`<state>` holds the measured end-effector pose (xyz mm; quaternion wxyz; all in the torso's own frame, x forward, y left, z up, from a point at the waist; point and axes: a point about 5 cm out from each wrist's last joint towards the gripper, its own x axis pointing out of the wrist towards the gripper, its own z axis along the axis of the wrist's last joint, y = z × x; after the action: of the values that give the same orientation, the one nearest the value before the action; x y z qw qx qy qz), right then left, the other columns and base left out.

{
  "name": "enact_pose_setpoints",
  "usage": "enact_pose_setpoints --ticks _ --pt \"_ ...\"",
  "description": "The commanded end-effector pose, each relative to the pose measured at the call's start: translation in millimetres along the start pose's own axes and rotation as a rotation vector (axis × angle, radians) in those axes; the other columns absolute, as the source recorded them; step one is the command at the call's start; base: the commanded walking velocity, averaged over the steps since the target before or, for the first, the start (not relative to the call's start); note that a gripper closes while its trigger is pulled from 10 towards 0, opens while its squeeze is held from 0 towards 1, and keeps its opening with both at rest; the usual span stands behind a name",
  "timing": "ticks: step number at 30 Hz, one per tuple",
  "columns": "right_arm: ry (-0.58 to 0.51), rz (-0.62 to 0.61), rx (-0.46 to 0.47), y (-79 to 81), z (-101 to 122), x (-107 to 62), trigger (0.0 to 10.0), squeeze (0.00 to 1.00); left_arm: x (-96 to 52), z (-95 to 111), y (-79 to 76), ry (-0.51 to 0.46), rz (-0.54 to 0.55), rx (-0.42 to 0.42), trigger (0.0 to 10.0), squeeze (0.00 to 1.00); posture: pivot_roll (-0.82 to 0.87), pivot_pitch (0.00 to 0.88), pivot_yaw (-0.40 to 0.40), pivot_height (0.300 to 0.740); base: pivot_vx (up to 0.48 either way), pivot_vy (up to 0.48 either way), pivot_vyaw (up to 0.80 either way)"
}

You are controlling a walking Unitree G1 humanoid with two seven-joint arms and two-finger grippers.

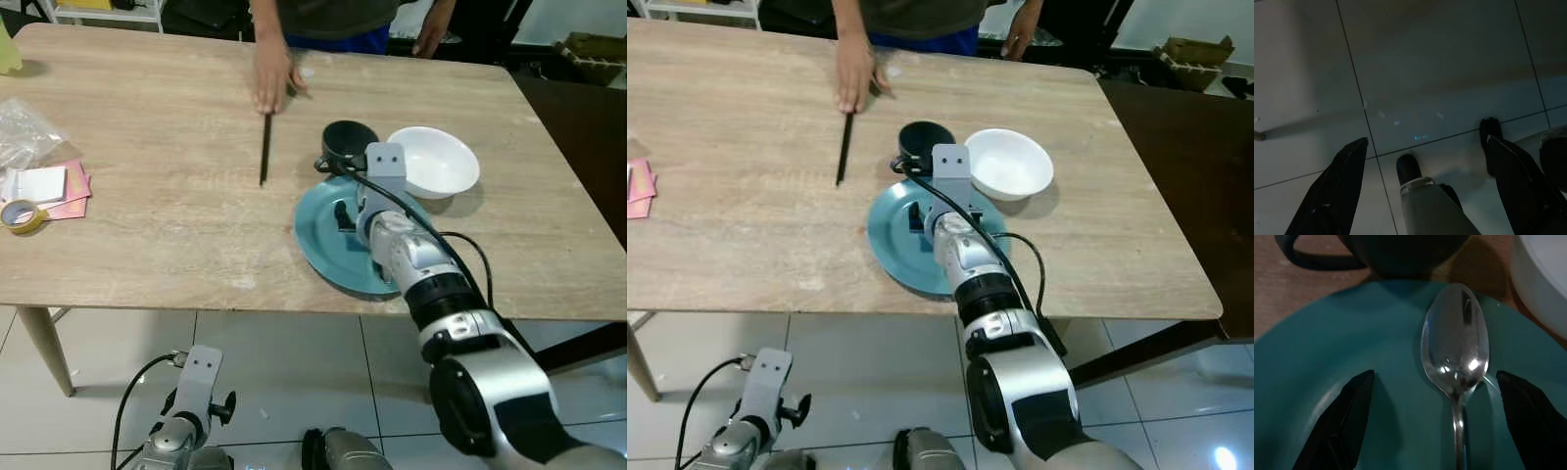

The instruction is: Setting the table

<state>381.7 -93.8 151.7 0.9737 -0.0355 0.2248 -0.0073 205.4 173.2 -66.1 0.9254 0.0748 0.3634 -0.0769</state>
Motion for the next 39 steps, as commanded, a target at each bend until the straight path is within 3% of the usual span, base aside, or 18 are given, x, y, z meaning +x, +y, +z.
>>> enact_pose_setpoints --ticks 1,10,13,21,22,23,25,26,28,31,33,39 --pt "0.097 -0.041 -0.026 -7.4 -22.4 0.4 10.0 0.0 -1.4 -4.8 -3.3 0.012 -0.012 0.003 10.0 0.0 0.08 0.106 -0.062 0.74 0.0 0.0 0.0" --pt "0.136 -0.054 0.035 -10.1 -27.0 -16.2 10.0 0.0 -1.2 -4.5 -4.6 0.012 -0.018 0.008 10.0 0.0 0.08 0.104 -0.061 0.74 0.0 0.0 0.0" --pt "0.185 -0.013 0.123 -9.1 -36.1 -22.2 10.0 0.0 -1.2 -4.5 -3.7 0.013 -0.019 0.011 10.0 0.0 0.08 0.099 -0.059 0.74 0.0 0.0 0.0" --pt "0.231 0.038 0.214 -6.8 -44.5 -26.5 10.0 0.0 -0.7 -3.1 -2.7 0.012 -0.019 0.017 10.0 0.0 0.08 0.094 -0.059 0.74 0.0 0.0 0.0" --pt "0.241 0.054 0.234 -6.0 -45.5 -28.1 9.2 0.0 -0.7 -3.1 -2.5 0.012 -0.019 0.017 10.0 0.0 0.08 0.093 -0.059 0.74 0.0 0.0 0.0" --pt "0.243 0.059 0.237 -5.9 -46.0 -27.9 7.1 0.0 -0.7 -3.0 -2.5 0.012 -0.019 0.017 10.0 0.0 0.08 0.093 -0.059 0.74 0.0 0.0 0.0" --pt "0.245 0.064 0.241 -5.8 -46.5 -27.9 6.5 0.0 -0.6 -3.0 -2.7 0.012 -0.019 0.018 10.0 0.0 0.08 0.093 -0.059 0.74 0.0 0.0 0.0" --pt "0.247 0.069 0.246 -5.6 -46.9 -27.9 4.9 0.0 -0.6 -3.1 -2.9 0.012 -0.019 0.018 10.0 0.0 0.08 0.093 -0.059 0.74 0.0 0.0 0.0" --pt "0.249 0.081 0.262 -5.1 -47.0 -27.3 3.9 0.0 -0.6 -3.5 -3.4 0.014 -0.02 0.018 10.0 0.0 0.08 0.092 -0.058 0.74 0.0 0.0 0.0" --pt "0.248 0.085 0.266 -5.0 -46.0 -26.7 3.4 0.0 -0.5 -3.2 -3.5 0.013 -0.02 0.018 10.0 0.0 0.08 0.094 -0.059 0.74 0.0 0.0 0.0" --pt "0.246 0.09 0.266 -4.9 -44.8 -26.8 1.9 0.0 -0.5 -2.9 -3.5 0.012 -0.019 0.016 10.0 0.0 0.08 0.094 -0.059 0.74 0.0 0.0 0.0" --pt "0.253 0.105 0.266 -4.5 -44.7 -27.6 0.4 0.0 -0.7 -3.3 -2.3 0.013 -0.015 0.015 10.0 0.0 0.08 0.096 -0.059 0.74 0.0 0.0 0.0"
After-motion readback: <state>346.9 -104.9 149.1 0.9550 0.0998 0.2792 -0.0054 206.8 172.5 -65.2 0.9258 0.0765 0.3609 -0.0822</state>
